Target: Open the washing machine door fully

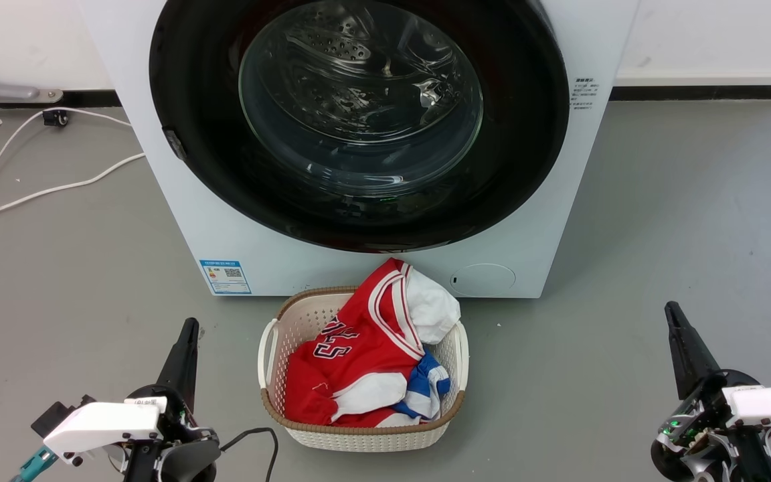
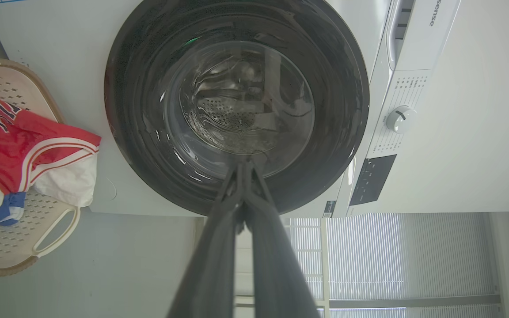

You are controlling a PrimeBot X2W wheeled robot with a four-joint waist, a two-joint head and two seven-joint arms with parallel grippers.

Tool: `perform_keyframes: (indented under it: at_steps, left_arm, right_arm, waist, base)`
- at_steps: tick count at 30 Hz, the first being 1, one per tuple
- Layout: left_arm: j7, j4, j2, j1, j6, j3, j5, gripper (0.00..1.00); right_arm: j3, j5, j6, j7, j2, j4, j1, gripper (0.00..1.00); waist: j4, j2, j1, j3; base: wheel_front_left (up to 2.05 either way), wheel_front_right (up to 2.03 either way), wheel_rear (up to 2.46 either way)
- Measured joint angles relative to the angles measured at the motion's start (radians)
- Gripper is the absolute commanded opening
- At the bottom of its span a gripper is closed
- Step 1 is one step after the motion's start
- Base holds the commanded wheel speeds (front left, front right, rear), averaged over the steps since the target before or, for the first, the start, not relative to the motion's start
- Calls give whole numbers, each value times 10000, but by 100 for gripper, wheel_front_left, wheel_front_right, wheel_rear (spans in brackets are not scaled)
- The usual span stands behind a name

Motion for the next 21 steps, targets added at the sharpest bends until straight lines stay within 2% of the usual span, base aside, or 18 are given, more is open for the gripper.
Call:
perform_keyframes:
  at_steps: [21]
  left_arm:
    - [0,-4,-2,0,0,-2,-2,0]
  right_arm:
    - [-21,-13,0,27,13,0,0,0]
  waist:
    - [0,0,0,0]
  base:
    - [0,0,0]
